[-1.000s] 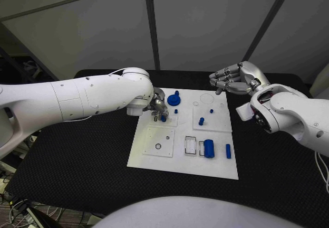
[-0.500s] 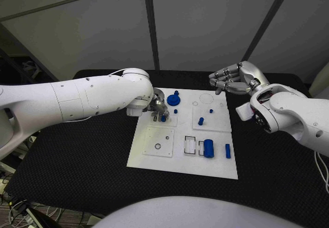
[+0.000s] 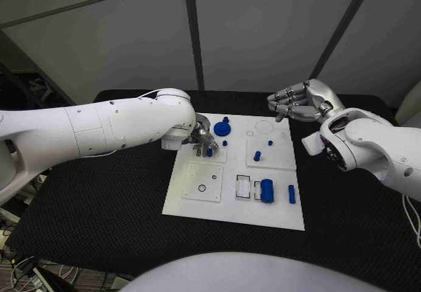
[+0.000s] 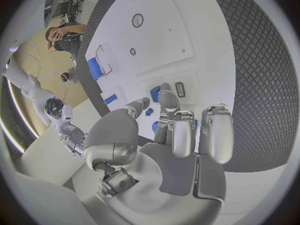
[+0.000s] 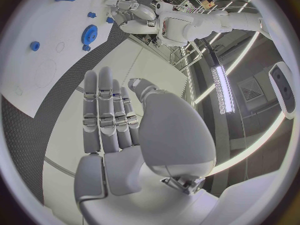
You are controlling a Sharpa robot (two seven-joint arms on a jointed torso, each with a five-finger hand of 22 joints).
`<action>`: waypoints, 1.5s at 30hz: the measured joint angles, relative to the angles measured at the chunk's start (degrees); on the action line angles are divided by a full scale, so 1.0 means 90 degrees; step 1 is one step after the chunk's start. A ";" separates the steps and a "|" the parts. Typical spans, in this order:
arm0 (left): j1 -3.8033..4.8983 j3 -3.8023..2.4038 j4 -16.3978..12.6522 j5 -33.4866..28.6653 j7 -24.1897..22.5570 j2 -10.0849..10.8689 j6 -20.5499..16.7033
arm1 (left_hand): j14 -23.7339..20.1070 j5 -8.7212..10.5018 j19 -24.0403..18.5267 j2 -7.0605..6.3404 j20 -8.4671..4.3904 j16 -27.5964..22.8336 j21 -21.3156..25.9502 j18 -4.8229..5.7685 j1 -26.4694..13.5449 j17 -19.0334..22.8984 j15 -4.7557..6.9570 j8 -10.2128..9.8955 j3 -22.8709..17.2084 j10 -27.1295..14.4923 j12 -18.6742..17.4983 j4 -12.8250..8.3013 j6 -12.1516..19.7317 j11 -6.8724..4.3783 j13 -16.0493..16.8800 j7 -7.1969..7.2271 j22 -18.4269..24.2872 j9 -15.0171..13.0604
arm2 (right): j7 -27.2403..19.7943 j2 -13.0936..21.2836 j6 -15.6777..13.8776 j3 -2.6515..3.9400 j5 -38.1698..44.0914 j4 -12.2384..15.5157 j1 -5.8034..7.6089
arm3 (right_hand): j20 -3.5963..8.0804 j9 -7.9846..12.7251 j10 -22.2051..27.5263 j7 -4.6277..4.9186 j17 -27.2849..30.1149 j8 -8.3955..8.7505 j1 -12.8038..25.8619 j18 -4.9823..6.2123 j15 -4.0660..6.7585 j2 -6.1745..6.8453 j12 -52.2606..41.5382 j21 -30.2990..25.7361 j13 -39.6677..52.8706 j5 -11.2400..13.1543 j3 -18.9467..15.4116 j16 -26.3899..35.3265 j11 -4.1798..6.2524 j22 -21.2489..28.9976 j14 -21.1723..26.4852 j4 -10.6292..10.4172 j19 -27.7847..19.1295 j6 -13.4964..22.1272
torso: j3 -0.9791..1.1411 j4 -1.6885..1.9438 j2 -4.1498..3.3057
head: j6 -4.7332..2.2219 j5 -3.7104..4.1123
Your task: Assemble the parts on the task board
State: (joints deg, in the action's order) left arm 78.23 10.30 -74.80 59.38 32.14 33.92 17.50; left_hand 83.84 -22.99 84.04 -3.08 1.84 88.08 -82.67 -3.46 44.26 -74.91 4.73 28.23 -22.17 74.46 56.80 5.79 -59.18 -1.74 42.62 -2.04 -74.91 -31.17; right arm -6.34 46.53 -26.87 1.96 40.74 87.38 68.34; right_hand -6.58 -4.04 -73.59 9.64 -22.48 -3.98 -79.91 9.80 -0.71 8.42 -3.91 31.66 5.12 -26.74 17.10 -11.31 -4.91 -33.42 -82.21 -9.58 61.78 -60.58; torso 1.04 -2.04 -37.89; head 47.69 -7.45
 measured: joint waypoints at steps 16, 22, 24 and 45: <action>-0.0002 -0.0329 -0.0256 0.0146 0.0000 0.0282 -0.0045 | 0.0000 0.0000 0.0000 -0.0033 0.0000 0.0000 0.0126 0.0000 0.0153 0.0000 0.0000 -0.0184 0.0625 -0.0115 -0.0191 0.0080 0.0048 0.0015 -0.0244 -0.0048 0.0000 0.0000 | -0.0003 -0.0001 0.0000 0.0000 0.0000 -0.0012 0.0000 | 0.0000 0.0000 0.0000 0.0000 -0.0001 0.0000 0.0028 0.0000 0.0000 0.0028 0.0000 0.0000 0.0001 0.0000 0.0000 0.0000 0.0000 0.0006 0.0000 0.0000 0.0000 0.0000 | -0.0006 0.0001 -0.0002 | -0.0036 0.0009; 0.0002 -0.0796 -0.0211 0.0041 -0.0004 0.0483 -0.0071 | 0.0025 0.1273 -0.0312 -0.0084 0.0129 -0.0048 0.0573 0.0000 0.0577 0.0000 -0.0114 -0.0604 0.1143 -0.0656 -0.0797 0.0157 0.0356 0.0198 -0.0946 -0.0239 0.0000 0.0157 | -0.0004 -0.0003 0.0001 0.0000 0.0000 -0.0038 -0.0001 | 0.0000 0.0000 0.0000 0.0000 -0.0001 0.0000 0.0026 0.0000 0.0000 0.0026 0.0000 0.0000 0.0001 0.0000 0.0000 0.0000 0.0000 0.0006 0.0000 0.0000 0.0000 0.0000 | -0.0002 0.0000 -0.0002 | -0.0081 0.0008; 0.0013 -0.0929 -0.0168 -0.0026 -0.0007 0.0548 -0.0075 | 0.0010 0.1574 -0.0344 -0.0084 0.0161 -0.0048 0.0648 0.0000 0.0710 0.0000 -0.0154 -0.0714 0.1331 -0.0709 -0.0854 0.0222 0.0356 0.0232 -0.1006 -0.0240 0.0000 0.0194 | -0.0004 -0.0003 0.0001 0.0000 0.0000 -0.0050 -0.0001 | 0.0000 0.0000 0.0000 0.0000 -0.0001 0.0000 0.0026 0.0000 0.0000 0.0026 0.0000 0.0000 0.0001 0.0000 0.0000 0.0000 0.0000 0.0006 0.0000 0.0000 0.0000 0.0000 | -0.0001 0.0001 -0.0002 | -0.0101 0.0021; 0.0052 -0.0913 0.1395 0.0060 -0.0142 -0.0223 -0.0187 | 0.0015 0.1596 -0.0560 0.0160 0.0240 -0.0528 0.1036 -0.0001 0.1703 0.0000 -0.0243 -0.1115 0.1780 -0.0982 -0.0962 0.0235 0.0514 0.0345 -0.1109 -0.0398 0.0000 0.0311 | -0.0003 -0.0072 0.0008 -0.0001 0.0000 -0.0104 -0.0003 | 0.0000 0.0000 0.0000 0.0000 0.0005 0.0000 0.0025 0.0001 0.0000 0.0025 0.0000 0.0000 -0.0005 0.0000 0.0000 0.0000 0.0000 0.0005 0.0000 0.0000 0.0000 0.0000 | 0.0004 -0.0007 -0.0011 | -0.0226 0.0005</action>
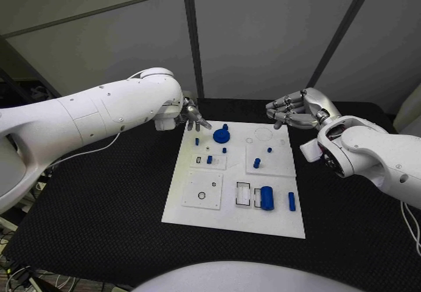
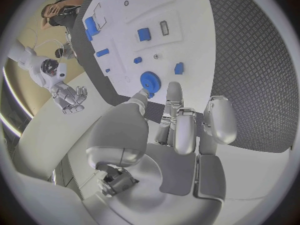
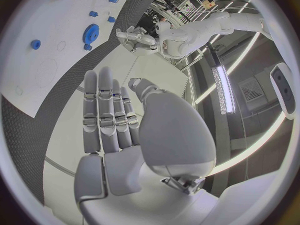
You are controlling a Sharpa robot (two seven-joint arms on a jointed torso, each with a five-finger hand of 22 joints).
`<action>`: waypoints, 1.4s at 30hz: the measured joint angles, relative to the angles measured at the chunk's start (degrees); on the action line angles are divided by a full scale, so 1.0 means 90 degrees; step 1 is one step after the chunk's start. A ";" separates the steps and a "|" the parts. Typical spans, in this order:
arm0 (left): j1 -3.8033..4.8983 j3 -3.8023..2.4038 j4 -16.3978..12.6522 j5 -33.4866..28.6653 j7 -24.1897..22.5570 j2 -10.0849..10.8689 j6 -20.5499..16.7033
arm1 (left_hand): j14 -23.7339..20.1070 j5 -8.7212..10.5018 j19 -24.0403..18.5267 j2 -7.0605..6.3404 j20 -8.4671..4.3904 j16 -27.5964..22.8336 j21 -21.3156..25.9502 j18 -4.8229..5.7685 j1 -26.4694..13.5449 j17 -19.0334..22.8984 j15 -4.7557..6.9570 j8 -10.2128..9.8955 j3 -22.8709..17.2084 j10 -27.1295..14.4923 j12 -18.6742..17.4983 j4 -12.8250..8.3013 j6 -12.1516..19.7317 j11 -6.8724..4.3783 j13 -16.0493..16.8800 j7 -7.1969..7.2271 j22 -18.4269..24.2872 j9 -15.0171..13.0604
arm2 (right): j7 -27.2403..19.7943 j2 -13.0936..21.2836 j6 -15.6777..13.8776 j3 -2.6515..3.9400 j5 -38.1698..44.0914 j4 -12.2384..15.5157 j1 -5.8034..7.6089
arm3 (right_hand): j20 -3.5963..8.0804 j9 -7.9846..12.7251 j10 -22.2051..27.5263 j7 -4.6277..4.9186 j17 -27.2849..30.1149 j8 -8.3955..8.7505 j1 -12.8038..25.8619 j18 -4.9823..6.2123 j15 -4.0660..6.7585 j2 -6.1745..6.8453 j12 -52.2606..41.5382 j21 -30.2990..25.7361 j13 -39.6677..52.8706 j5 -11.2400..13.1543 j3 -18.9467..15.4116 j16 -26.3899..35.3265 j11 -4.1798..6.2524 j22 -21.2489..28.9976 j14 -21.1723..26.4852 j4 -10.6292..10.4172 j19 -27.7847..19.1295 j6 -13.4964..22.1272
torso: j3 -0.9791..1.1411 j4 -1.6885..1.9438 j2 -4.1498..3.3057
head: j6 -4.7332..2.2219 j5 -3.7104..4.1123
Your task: Assemble the parts on the task board
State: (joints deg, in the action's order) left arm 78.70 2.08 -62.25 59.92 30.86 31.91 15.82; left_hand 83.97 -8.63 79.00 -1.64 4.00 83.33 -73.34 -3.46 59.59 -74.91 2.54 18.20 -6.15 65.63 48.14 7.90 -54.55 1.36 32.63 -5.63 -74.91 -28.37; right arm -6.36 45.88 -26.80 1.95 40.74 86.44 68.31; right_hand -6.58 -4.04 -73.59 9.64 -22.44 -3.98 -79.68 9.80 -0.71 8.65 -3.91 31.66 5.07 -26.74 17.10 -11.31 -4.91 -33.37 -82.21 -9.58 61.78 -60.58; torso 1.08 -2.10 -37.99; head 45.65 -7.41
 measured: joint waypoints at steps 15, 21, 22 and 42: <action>-0.0099 0.0072 0.0477 0.0458 -0.0008 -0.0215 0.0344 | 0.0000 0.0000 0.0049 0.0125 0.0000 0.0087 -0.0124 -0.0001 0.0226 0.0000 0.0000 0.0008 0.0096 0.0000 0.0000 0.0026 -0.0140 0.0000 -0.0024 0.0024 0.0000 -0.0031 | 0.0001 -0.0010 0.0009 0.0000 0.0000 0.0000 0.0000 | 0.0000 0.0000 0.0000 0.0000 -0.0001 0.0000 0.0000 0.0000 0.0000 0.0000 0.0000 0.0000 0.0001 0.0000 0.0000 0.0000 0.0000 0.0000 0.0000 0.0000 0.0000 0.0000 | -0.0001 0.0001 0.0007 | 0.0021 -0.0026; -0.0129 0.0087 0.0550 0.0530 -0.0007 -0.0259 0.0474 | 0.0000 0.0000 0.0095 0.0158 0.0000 0.0136 -0.0160 -0.0001 0.0261 0.0000 0.0001 0.0029 0.0096 0.0018 0.0001 0.0026 -0.0174 -0.0017 -0.0031 0.0058 0.0000 -0.0047 | 0.0002 -0.0014 0.0011 0.0000 0.0000 0.0001 0.0000 | 0.0000 0.0000 0.0000 0.0000 -0.0001 0.0000 0.0000 -0.0001 0.0000 0.0000 0.0000 0.0000 0.0001 0.0000 0.0000 0.0000 0.0000 -0.0001 0.0000 0.0000 0.0000 0.0000 | 0.0000 0.0002 0.0009 | 0.0018 -0.0026; -0.0136 0.0094 0.0561 0.0537 -0.0007 -0.0266 0.0498 | -0.0001 0.0000 0.0095 0.0149 0.0000 0.0136 -0.0160 -0.0001 0.0269 0.0000 0.0001 0.0055 0.0096 0.0027 0.0022 0.0026 -0.0174 -0.0027 -0.0031 0.0058 0.0000 -0.0054 | 0.0002 -0.0015 0.0011 0.0000 0.0000 0.0001 0.0000 | 0.0000 0.0000 0.0000 0.0000 -0.0001 0.0000 0.0000 0.0000 0.0000 0.0000 0.0000 0.0000 0.0001 0.0000 0.0000 0.0000 0.0000 -0.0001 0.0000 0.0000 0.0000 0.0000 | 0.0000 0.0002 0.0009 | 0.0020 -0.0026; -0.0194 0.0144 0.0623 0.0605 -0.0002 -0.0329 0.0797 | -0.0001 0.0000 0.0094 0.0161 0.0000 0.0135 -0.0160 -0.0001 0.0329 0.0000 0.0001 0.0055 0.0096 0.0027 0.0024 0.0026 -0.0219 -0.0026 -0.0037 0.0058 0.0000 -0.0060 | 0.0002 -0.0029 0.0017 0.0000 0.0000 0.0003 0.0000 | 0.0000 0.0000 0.0000 0.0000 -0.0002 0.0000 0.0000 -0.0001 0.0000 0.0000 0.0000 0.0000 0.0002 0.0000 0.0000 0.0000 0.0000 -0.0001 0.0000 0.0000 0.0000 0.0000 | -0.0002 0.0007 0.0007 | 0.0052 -0.0037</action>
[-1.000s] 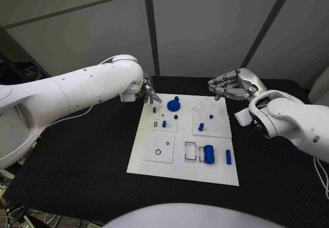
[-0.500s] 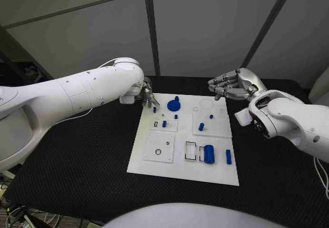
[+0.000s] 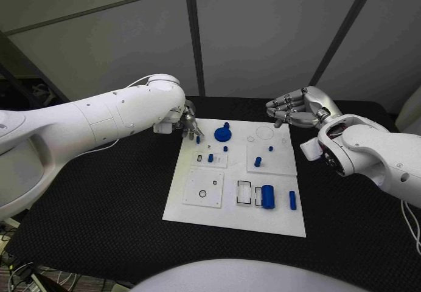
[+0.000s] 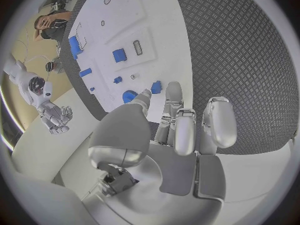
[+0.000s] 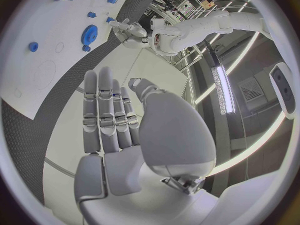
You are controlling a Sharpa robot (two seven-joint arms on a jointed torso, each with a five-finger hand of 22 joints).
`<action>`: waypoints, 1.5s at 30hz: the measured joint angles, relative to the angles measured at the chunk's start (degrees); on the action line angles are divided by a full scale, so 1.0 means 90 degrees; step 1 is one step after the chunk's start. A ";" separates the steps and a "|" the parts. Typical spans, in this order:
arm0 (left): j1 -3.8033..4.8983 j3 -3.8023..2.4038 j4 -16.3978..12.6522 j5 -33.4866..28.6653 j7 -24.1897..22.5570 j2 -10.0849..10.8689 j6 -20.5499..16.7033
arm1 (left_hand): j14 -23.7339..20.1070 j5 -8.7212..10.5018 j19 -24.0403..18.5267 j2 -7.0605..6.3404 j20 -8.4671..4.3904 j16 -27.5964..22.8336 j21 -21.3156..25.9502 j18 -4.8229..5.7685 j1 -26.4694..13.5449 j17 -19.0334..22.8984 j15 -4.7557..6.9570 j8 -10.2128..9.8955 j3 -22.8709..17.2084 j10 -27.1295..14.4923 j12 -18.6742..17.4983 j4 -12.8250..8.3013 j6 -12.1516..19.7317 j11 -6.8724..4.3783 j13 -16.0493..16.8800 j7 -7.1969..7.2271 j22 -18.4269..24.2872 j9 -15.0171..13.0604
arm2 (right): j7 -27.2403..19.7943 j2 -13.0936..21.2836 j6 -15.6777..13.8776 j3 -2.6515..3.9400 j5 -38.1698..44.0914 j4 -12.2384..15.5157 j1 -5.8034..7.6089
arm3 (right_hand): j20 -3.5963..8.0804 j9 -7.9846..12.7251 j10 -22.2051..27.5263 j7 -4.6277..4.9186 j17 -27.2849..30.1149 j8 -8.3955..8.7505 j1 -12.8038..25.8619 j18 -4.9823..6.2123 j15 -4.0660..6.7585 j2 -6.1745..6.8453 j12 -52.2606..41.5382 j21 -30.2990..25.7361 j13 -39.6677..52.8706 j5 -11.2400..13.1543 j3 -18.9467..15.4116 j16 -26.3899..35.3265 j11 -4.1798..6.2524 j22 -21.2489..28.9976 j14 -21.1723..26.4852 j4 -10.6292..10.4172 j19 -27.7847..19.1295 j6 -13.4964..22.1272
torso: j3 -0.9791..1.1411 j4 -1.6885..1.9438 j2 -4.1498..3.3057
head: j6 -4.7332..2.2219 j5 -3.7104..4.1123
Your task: Assemble the parts on the task board
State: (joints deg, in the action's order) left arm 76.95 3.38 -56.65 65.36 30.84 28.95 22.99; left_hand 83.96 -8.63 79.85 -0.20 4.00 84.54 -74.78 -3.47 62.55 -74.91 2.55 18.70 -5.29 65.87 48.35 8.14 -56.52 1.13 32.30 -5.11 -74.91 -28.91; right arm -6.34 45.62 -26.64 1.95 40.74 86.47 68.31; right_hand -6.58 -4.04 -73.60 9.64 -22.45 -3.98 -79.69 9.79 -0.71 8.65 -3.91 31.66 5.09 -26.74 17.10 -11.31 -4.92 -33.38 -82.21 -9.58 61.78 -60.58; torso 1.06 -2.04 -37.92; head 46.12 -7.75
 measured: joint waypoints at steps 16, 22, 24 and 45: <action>-0.0014 0.0001 0.0019 -0.0035 -0.0002 -0.0046 -0.0018 | 0.0000 0.0000 0.0023 0.0204 -0.0023 0.0024 -0.0024 -0.0001 0.0428 0.0000 0.0000 0.0000 -0.0081 0.0022 0.0000 -0.0116 -0.0023 -0.0022 -0.0055 0.0023 0.0000 -0.0013 | 0.0000 -0.0013 0.0005 0.0000 0.0000 -0.0005 0.0000 | 0.0000 0.0000 0.0000 0.0000 0.0000 0.0000 0.0000 0.0001 0.0000 0.0000 0.0000 0.0000 0.0000 0.0000 0.0000 0.0000 0.0000 0.0000 0.0000 0.0000 0.0000 0.0000 | 0.0003 0.0000 0.0002 | 0.0014 0.0028; -0.0019 0.0001 0.0020 -0.0068 -0.0006 -0.0055 -0.0019 | 0.0000 0.0000 0.0023 0.0273 -0.0023 0.0024 -0.0024 0.0000 0.0575 0.0000 0.0000 0.0000 -0.0161 0.0022 0.0000 -0.0195 -0.0023 -0.0022 -0.0083 0.0023 0.0000 -0.0005 | 0.0000 -0.0016 0.0007 0.0000 0.0000 -0.0005 0.0000 | 0.0000 0.0000 0.0000 0.0000 0.0000 0.0000 0.0000 0.0001 0.0000 0.0000 0.0000 0.0000 0.0000 0.0000 0.0000 0.0000 0.0000 0.0000 0.0000 0.0000 0.0000 0.0000 | 0.0004 0.0001 0.0002 | 0.0020 0.0036; -0.0020 0.0001 0.0020 -0.0082 -0.0007 -0.0057 -0.0019 | 0.0000 0.0000 0.0023 0.0308 -0.0023 0.0024 -0.0024 0.0000 0.0660 0.0000 0.0000 0.0000 -0.0188 -0.0001 -0.0009 -0.0222 -0.0022 -0.0044 -0.0094 0.0023 0.0000 0.0003 | 0.0000 -0.0017 0.0008 0.0000 0.0000 -0.0004 0.0000 | 0.0000 0.0000 0.0000 0.0000 0.0000 0.0000 0.0000 0.0000 0.0000 0.0000 0.0000 0.0000 0.0000 0.0000 0.0000 0.0000 0.0000 0.0000 0.0000 0.0000 0.0000 0.0000 | 0.0004 0.0001 0.0002 | 0.0029 0.0037; -0.0024 -0.0003 -0.0208 -0.0440 -0.0013 0.0132 -0.0137 | 0.0022 0.0045 0.0068 0.0336 -0.0069 0.0172 -0.0095 -0.0001 0.1242 0.0000 0.0023 0.0128 -0.1478 0.0126 -0.0277 -0.0476 -0.0045 -0.0102 -0.0353 0.0047 0.0000 0.0037 | -0.0001 -0.0011 0.0010 0.0000 0.0000 0.0000 0.0000 | 0.0000 0.0000 0.0000 0.0000 0.0003 0.0000 0.0000 0.0001 -0.0012 0.0000 0.0000 0.0000 -0.0003 0.0000 0.0000 0.0000 0.0000 0.0003 -0.0012 0.0000 0.0000 0.0000 | -0.0002 0.0000 0.0007 | 0.0066 0.0043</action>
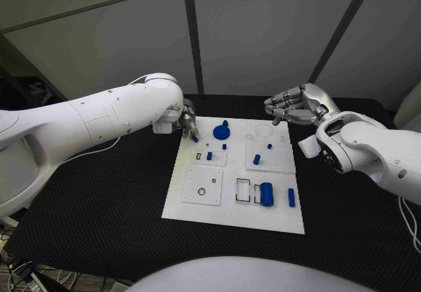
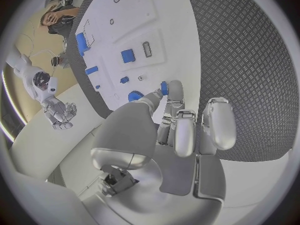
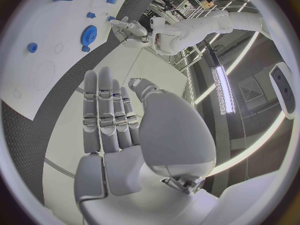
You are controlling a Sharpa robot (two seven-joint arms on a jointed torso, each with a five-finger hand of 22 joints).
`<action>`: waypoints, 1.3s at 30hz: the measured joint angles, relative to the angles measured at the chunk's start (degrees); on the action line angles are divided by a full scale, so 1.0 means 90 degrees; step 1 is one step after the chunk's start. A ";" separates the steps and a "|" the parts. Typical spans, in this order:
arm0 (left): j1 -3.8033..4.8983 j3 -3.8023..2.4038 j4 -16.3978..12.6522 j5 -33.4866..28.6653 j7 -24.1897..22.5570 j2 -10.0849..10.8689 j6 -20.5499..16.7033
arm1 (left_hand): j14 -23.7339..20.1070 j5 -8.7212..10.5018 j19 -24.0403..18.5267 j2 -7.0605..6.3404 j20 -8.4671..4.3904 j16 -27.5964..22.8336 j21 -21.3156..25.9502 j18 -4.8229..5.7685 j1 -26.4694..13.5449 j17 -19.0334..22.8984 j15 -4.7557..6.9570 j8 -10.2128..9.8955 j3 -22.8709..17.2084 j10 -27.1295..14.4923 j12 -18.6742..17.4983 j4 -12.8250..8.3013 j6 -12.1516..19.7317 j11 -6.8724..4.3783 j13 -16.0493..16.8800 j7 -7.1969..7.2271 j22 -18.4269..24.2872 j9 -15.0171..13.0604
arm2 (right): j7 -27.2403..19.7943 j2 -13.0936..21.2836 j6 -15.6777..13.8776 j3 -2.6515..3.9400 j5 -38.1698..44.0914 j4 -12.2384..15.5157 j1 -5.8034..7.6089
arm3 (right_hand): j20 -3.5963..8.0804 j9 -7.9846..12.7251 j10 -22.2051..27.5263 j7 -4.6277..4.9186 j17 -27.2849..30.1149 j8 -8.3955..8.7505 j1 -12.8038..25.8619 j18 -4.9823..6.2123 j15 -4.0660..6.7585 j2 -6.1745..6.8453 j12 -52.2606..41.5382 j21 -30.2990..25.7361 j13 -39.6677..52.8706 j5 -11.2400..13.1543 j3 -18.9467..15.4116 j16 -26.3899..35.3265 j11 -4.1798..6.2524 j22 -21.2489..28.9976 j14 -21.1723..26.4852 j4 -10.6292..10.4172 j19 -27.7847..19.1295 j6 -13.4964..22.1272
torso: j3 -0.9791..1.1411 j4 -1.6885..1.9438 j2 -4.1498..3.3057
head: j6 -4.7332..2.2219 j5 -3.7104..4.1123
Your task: Assemble the parts on the task board
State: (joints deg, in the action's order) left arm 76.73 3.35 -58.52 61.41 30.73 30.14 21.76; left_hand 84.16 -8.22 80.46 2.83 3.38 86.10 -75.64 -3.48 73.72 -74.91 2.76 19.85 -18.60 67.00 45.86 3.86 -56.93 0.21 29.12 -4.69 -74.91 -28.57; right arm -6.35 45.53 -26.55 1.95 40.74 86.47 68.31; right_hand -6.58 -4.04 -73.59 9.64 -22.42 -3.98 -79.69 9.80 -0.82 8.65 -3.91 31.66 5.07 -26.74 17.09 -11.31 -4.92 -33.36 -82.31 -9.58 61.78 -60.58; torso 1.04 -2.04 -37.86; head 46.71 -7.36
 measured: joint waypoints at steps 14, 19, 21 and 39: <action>0.0011 -0.0029 -0.1057 -0.0170 -0.0002 0.0662 -0.0457 | -0.0023 0.0001 0.0023 -0.0190 -0.0023 0.0000 -0.0029 0.0000 -0.0191 0.0000 0.0023 0.0113 -0.0321 0.0095 0.0000 -0.0157 0.0023 -0.0002 0.0001 0.0022 0.0000 -0.0025 | -0.0002 0.0013 0.0001 0.0000 0.0000 -0.0001 0.0000 | 0.0000 0.0000 0.0000 0.0000 0.0004 0.0000 0.0000 0.0000 -0.0011 0.0000 0.0000 0.0000 -0.0006 0.0000 0.0000 0.0000 0.0000 0.0003 -0.0011 0.0000 0.0000 0.0000 | 0.0000 0.0008 0.0004 | 0.0004 -0.0023; 0.0011 -0.0029 -0.1546 -0.0208 -0.0001 0.0957 -0.0657 | -0.0023 0.0004 0.0048 -0.0217 -0.0043 0.0000 -0.0068 0.0000 -0.0218 0.0000 0.0023 0.0163 -0.0415 0.0126 0.0031 -0.0184 0.0024 -0.0014 0.0001 0.0022 0.0000 -0.0026 | -0.0002 0.0017 0.0001 0.0000 0.0000 -0.0002 0.0000 | 0.0000 0.0000 0.0000 0.0000 0.0004 0.0000 0.0000 0.0000 -0.0011 0.0000 0.0000 0.0000 -0.0005 0.0000 0.0000 0.0000 0.0000 0.0003 -0.0011 0.0000 0.0000 0.0000 | 0.0001 0.0008 0.0005 | 0.0004 -0.0040; 0.0011 -0.0023 -0.1713 -0.0217 0.0000 0.1053 -0.0747 | -0.0011 0.0005 0.0083 -0.0257 -0.0036 0.0000 -0.0068 0.0000 -0.0258 0.0000 0.0036 0.0163 -0.0459 0.0128 0.0031 -0.0193 0.0024 -0.0014 0.0001 0.0021 0.0000 -0.0027 | -0.0002 0.0018 0.0001 0.0000 0.0000 -0.0003 0.0000 | 0.0000 0.0000 0.0000 0.0000 0.0004 0.0000 0.0000 0.0000 -0.0011 0.0000 0.0000 0.0000 -0.0005 0.0000 0.0000 0.0000 0.0000 0.0003 -0.0011 0.0000 0.0000 0.0000 | 0.0001 0.0008 0.0005 | 0.0003 -0.0042; -0.0149 0.0022 -0.2373 -0.0106 0.0007 0.1370 -0.1420 | -0.0023 -0.0045 0.0138 -0.0384 -0.0090 0.0025 -0.0165 0.0001 -0.0386 0.0000 0.0068 0.0265 -0.0732 0.0206 0.0159 -0.0186 0.0023 -0.0003 0.0126 0.0068 0.0000 -0.0031 | -0.0002 0.0016 0.0002 0.0000 0.0000 -0.0015 -0.0002 | 0.0000 0.0000 0.0000 0.0000 0.0003 0.0000 0.0000 -0.0001 -0.0011 0.0000 0.0000 -0.0024 -0.0004 0.0000 0.0000 0.0024 0.0000 0.0002 -0.0011 0.0000 0.0000 0.0000 | 0.0004 0.0002 -0.0001 | 0.0023 -0.0089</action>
State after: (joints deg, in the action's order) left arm 75.39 3.55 -79.88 60.45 30.79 42.47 8.98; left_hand 83.95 -8.62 81.70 -0.62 2.57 86.32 -77.12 -3.47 70.25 -74.91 3.37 22.23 -25.19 68.85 47.29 2.18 -56.72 0.19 30.25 -4.08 -74.91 -28.85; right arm -6.36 45.67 -26.54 1.95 40.74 86.33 68.29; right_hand -6.58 -4.04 -73.59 9.64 -22.40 -3.98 -79.69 9.79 -0.92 8.65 -3.91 31.45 5.03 -26.74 17.10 -11.09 -4.92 -33.34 -82.41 -9.58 61.77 -60.58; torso 1.08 -2.02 -37.86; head 46.92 -8.16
